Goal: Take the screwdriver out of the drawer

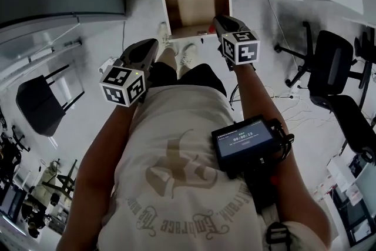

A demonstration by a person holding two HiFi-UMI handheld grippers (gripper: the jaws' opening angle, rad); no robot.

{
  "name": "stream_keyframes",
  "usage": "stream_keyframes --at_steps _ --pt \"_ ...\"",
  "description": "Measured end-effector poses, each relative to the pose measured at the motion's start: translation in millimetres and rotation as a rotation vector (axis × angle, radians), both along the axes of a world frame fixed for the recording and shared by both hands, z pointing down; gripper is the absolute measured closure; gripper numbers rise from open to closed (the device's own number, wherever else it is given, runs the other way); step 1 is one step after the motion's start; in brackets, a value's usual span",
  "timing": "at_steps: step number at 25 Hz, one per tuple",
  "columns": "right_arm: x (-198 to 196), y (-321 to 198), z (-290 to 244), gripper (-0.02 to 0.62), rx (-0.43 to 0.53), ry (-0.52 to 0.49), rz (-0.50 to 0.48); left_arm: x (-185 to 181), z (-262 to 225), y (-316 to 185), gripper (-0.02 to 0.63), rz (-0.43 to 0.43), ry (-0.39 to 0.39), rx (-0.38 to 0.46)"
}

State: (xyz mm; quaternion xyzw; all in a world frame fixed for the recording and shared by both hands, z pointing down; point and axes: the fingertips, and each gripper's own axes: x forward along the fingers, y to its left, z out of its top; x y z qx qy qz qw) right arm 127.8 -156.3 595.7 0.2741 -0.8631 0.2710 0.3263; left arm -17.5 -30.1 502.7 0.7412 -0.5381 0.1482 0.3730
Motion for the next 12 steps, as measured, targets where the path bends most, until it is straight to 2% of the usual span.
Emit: stream_keyframes --at_steps 12 --pt "21.6 -4.8 -46.3 0.526 -0.031 -0.154 0.075 33.0 -20.0 -27.9 0.586 0.075 -0.022 0.060"
